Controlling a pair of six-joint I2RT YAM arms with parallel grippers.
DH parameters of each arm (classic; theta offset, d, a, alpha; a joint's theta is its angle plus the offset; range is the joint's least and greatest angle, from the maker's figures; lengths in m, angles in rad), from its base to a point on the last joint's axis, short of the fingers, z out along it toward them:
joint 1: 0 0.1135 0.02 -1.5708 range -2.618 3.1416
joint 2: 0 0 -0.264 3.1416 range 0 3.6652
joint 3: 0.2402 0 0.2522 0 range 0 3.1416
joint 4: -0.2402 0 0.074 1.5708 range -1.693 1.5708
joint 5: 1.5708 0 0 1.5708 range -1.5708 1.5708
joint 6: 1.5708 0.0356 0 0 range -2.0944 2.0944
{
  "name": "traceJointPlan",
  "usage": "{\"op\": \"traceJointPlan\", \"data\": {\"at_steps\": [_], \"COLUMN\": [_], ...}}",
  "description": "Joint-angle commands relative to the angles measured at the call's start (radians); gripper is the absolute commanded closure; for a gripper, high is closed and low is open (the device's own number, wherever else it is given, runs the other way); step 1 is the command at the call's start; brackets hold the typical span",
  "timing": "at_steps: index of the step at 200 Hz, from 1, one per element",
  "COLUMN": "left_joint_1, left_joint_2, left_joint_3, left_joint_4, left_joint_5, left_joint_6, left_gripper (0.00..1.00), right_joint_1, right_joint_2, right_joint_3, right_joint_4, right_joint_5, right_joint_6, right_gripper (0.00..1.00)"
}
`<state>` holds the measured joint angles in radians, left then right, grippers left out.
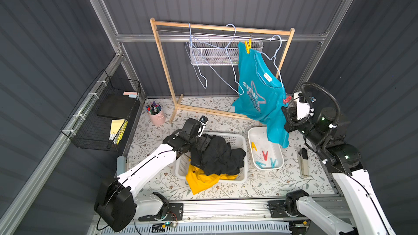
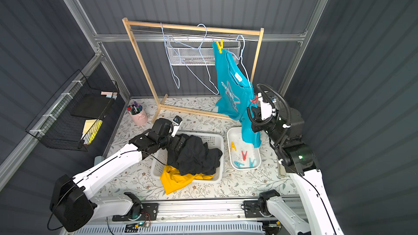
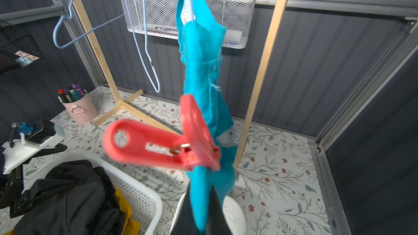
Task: Remove the clothespins securing t-shirts to the hanger
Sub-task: Pick up the hanger from the clothes rail.
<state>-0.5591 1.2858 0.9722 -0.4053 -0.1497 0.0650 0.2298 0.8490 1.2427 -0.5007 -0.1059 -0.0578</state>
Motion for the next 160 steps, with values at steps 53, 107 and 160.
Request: {"op": "traceJointPlan", "data": {"at_steps": [53,107,160], "left_joint_1": [0.006,0.005,0.006], "left_joint_2": [0.035,0.048,0.064], "left_joint_3": [0.013,0.021,0.026], "left_joint_4": [-0.019,-0.027,-0.027], "left_joint_5": [-0.015,-0.015,-0.008], "left_joint_6": [-0.003,-0.003,-0.002], "left_gripper": [0.00,0.00,0.00], "right_joint_1": [0.004,0.005,0.005], "right_joint_2": [-0.119,-0.203,-0.215], "right_joint_3": [0.032,0.024,0.061], "right_joint_4": [0.083,0.152,0.242], "right_joint_5": [-0.040,0.034,0.073], "right_joint_6": [-0.047,-0.021,0.018], "right_gripper": [1.00,1.00,1.00]}}
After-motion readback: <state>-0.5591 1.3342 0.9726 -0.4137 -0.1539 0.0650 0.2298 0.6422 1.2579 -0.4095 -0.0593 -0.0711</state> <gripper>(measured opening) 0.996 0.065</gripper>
